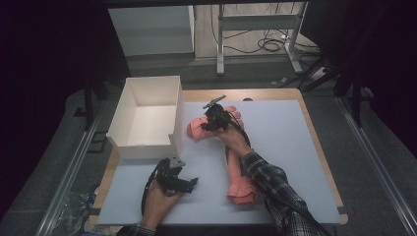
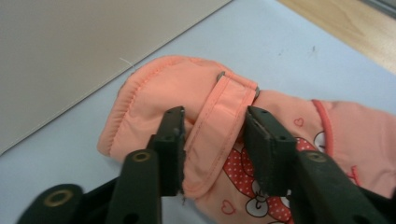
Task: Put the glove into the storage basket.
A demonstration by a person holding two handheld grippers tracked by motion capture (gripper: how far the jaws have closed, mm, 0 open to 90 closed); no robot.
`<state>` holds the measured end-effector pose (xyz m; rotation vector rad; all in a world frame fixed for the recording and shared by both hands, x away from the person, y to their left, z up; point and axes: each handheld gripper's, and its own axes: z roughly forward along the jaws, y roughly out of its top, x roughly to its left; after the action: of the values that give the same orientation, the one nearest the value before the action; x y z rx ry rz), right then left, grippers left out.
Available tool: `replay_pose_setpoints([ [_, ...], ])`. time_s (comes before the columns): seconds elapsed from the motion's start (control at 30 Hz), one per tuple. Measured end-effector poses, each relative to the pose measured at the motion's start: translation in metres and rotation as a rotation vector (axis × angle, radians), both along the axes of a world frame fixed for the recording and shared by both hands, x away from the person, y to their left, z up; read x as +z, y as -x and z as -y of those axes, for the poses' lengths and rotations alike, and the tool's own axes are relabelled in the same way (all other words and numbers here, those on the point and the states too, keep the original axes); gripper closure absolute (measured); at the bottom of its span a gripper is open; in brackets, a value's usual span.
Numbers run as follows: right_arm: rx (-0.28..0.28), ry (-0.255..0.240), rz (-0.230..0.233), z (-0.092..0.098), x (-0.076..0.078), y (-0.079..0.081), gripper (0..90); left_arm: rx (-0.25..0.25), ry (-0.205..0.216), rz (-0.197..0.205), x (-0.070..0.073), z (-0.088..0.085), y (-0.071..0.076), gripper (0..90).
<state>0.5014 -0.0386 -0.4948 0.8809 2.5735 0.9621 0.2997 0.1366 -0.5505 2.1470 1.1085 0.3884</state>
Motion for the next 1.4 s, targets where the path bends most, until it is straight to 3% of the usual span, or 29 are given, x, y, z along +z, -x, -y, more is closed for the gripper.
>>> replay_pose_setpoints([
  [0.23, 0.024, -0.012, -0.014, 0.011, 0.004, 0.006, 67.0, 0.000, 0.000, -0.001, 0.000, 0.000, 0.000, 0.6],
  [0.5, 0.065, -0.014, -0.021, 0.049, 0.012, 0.025, 68.8, 0.000, -0.002, -0.001, 0.000, 0.000, 0.000, 0.6],
  [0.57, 0.073, -0.020, -0.040, 0.058, 0.012, 0.028, 63.6, 0.000, -0.002, -0.001, 0.000, 0.000, 0.000, 0.6],
  [0.67, 0.054, -0.063, -0.038, 0.073, 0.019, 0.027, 58.6, 0.000, 0.000, -0.002, 0.000, 0.000, 0.000, 0.6],
  [0.83, -0.034, -0.075, -0.005, 0.083, 0.024, 0.012, 54.9, 0.000, -0.001, 0.000, 0.000, 0.000, 0.000, 0.6],
  [1.0, -0.089, -0.060, 0.008, 0.076, 0.011, -0.005, 40.3, 0.000, 0.000, -0.001, 0.000, 0.000, 0.000, 0.6],
  [1.07, -0.100, -0.051, -0.008, 0.071, 0.003, -0.010, 38.5, 0.000, 0.000, -0.001, 0.000, 0.000, 0.000, 0.6],
  [1.2, -0.098, -0.053, -0.043, 0.069, -0.009, -0.016, 44.3, 0.000, 0.000, 0.000, 0.000, 0.000, 0.000, 0.6],
  [1.33, -0.083, -0.083, -0.080, 0.071, -0.014, -0.016, 66.2, 0.000, 0.000, 0.000, 0.000, 0.000, 0.000, 0.7],
  [1.4, -0.083, -0.089, -0.078, 0.070, -0.016, -0.014, 72.9, 0.000, 0.000, 0.000, 0.000, 0.000, 0.000, 0.6],
])
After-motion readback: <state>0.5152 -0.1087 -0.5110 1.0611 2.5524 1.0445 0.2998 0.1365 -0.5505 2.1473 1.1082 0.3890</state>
